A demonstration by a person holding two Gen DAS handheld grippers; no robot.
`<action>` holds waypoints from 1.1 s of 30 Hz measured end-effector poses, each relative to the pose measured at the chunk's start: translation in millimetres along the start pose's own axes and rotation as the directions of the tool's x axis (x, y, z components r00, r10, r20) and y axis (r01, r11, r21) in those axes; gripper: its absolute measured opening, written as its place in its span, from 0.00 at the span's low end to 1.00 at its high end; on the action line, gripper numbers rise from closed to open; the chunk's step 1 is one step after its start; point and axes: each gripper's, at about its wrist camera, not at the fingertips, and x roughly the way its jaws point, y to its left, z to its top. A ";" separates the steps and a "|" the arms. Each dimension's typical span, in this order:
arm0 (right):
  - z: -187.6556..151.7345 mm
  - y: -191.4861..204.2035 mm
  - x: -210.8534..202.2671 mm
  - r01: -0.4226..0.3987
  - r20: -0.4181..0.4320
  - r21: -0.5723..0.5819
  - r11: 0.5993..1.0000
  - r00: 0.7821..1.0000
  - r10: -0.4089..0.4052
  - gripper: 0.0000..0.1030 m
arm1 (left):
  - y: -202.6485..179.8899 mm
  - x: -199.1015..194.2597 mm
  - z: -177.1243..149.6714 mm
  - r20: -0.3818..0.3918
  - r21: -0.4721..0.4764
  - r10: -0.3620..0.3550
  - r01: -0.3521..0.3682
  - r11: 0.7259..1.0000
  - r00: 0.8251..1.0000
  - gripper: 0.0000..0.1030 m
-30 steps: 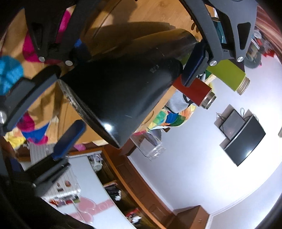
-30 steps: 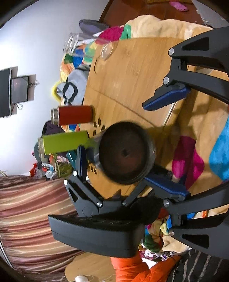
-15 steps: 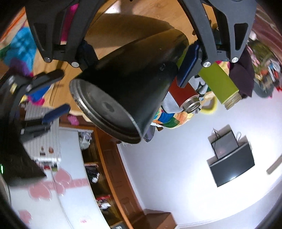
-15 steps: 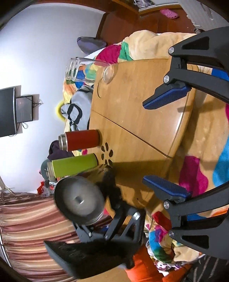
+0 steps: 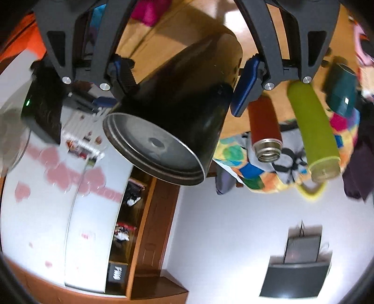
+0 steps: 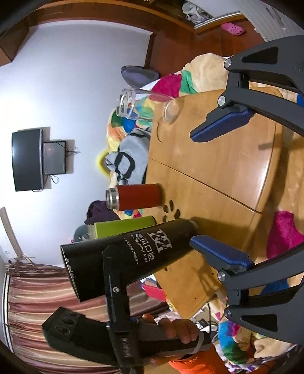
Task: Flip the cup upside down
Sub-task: 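Lower the upright black tumbler onto the table with the left gripper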
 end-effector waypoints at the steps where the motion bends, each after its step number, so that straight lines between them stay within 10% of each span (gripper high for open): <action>1: 0.7 -0.7 0.3 0.000 0.004 0.006 1.000 1.000 0.000 0.77 | 2.7 0.8 3.3 -0.003 -0.016 -0.011 0.011 1.000 1.000 0.73; 33: 9.9 3.6 -0.3 0.000 0.044 0.036 0.999 0.999 -0.002 0.77 | 8.8 -22.0 -2.5 0.057 0.024 0.117 -0.118 0.993 0.992 0.71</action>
